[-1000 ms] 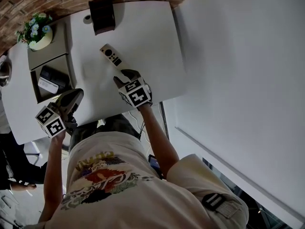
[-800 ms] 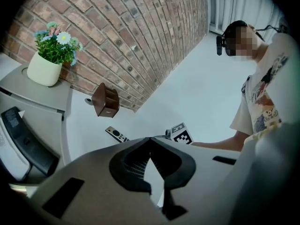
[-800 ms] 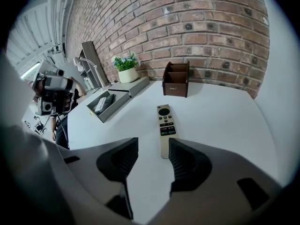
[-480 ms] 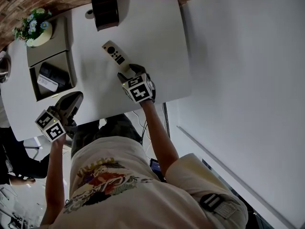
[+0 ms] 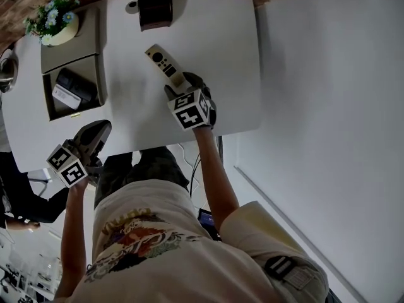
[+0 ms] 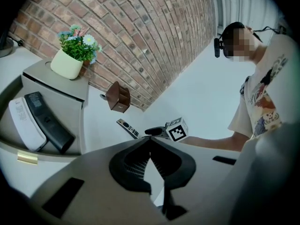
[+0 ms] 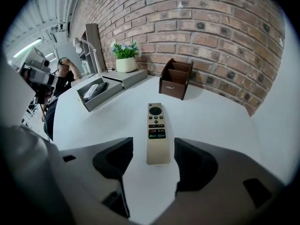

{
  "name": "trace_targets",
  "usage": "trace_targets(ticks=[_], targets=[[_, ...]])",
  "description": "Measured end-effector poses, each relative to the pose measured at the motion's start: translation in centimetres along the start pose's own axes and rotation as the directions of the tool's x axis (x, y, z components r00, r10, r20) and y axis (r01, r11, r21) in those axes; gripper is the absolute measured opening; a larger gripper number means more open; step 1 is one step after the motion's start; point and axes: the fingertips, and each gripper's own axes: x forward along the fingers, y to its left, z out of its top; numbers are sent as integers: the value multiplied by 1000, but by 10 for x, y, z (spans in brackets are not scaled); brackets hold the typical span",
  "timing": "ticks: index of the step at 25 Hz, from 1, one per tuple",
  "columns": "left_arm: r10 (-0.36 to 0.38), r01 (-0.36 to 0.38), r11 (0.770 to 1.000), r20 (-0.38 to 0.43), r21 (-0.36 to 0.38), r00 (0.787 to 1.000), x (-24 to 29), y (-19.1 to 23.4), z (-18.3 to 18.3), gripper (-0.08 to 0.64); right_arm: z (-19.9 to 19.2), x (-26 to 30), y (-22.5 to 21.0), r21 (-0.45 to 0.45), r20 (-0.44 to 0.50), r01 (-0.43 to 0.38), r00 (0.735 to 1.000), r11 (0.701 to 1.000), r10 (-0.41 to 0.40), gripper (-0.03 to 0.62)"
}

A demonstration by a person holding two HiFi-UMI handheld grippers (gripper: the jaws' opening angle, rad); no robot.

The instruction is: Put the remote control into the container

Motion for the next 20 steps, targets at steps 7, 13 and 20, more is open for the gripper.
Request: trace_targets(ticks=[7,13,20], targets=[[22,-22,1000,30,-12,999,-8,1,2,5,-4,28,-14,-63,-68,5,998,998,-9,273],[57,-56,998,48,-19,997,-21,7,3,5,-13,39,-12,-20,-106,-27,994,999,25,273],[82,-81,996,61,-29,995,-28,12,3,5,-14,42,-13,19,-125,-65,990,998,67,272]])
